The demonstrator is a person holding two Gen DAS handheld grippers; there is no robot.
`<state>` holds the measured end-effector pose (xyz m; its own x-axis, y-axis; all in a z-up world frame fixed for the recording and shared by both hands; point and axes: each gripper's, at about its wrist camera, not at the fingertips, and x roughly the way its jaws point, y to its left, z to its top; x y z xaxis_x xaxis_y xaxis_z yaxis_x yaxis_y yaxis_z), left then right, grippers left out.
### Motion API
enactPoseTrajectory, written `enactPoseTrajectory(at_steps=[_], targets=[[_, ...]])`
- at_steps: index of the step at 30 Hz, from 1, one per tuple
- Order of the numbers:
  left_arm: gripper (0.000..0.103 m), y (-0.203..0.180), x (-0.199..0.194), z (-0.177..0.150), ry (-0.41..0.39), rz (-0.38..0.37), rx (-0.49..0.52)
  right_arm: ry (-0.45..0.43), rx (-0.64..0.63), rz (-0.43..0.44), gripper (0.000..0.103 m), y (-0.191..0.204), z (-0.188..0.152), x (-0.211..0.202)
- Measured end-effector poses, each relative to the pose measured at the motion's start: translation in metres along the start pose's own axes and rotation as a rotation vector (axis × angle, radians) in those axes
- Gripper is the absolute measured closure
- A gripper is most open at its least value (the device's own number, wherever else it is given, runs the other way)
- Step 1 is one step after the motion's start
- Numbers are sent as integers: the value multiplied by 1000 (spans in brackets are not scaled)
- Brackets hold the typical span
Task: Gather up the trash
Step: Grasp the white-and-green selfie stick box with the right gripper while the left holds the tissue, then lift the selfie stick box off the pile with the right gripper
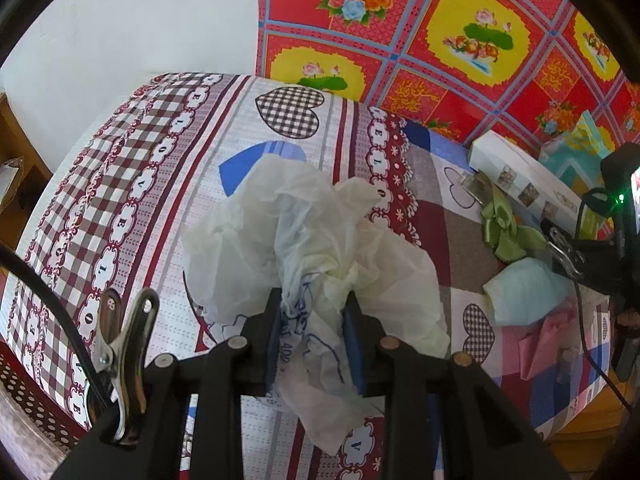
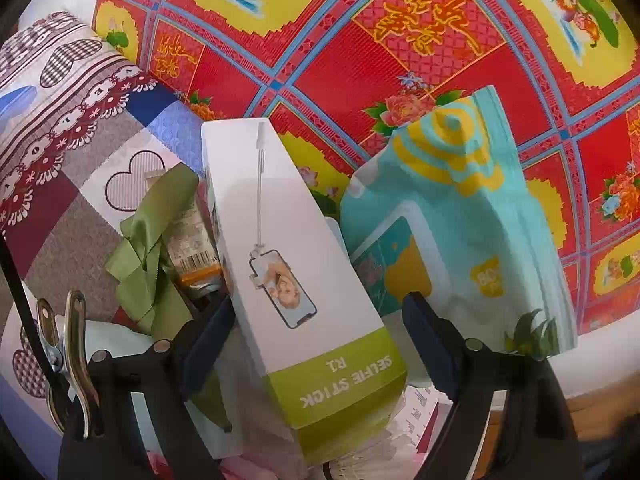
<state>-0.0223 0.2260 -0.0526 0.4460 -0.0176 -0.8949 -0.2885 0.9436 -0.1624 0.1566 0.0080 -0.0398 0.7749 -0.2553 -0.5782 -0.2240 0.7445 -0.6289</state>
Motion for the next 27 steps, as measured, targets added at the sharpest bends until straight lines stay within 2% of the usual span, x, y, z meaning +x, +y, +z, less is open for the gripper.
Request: enactPoseTrajectory(at_steps=[4, 5, 11, 19, 23, 27], targets=[[74, -1, -1, -2, 1, -3, 1, 3, 34, 29, 17, -4, -3, 3], [74, -2, -1, -3, 1, -4, 2, -1, 43, 36, 23, -5, -4, 3], [74, -6, 0, -8, 7, -9, 7, -61, 24, 78, 34, -4, -10, -9], [74, -6, -6, -11, 2, -3, 21, -163, 39, 100, 43, 4, -13, -50], [74, -5, -8, -14, 4, 8, 31, -214, 53, 146, 50, 8, -13, -71], [74, -4, -10, -20, 14, 18, 33, -232, 79, 208, 50, 21, -22, -85]])
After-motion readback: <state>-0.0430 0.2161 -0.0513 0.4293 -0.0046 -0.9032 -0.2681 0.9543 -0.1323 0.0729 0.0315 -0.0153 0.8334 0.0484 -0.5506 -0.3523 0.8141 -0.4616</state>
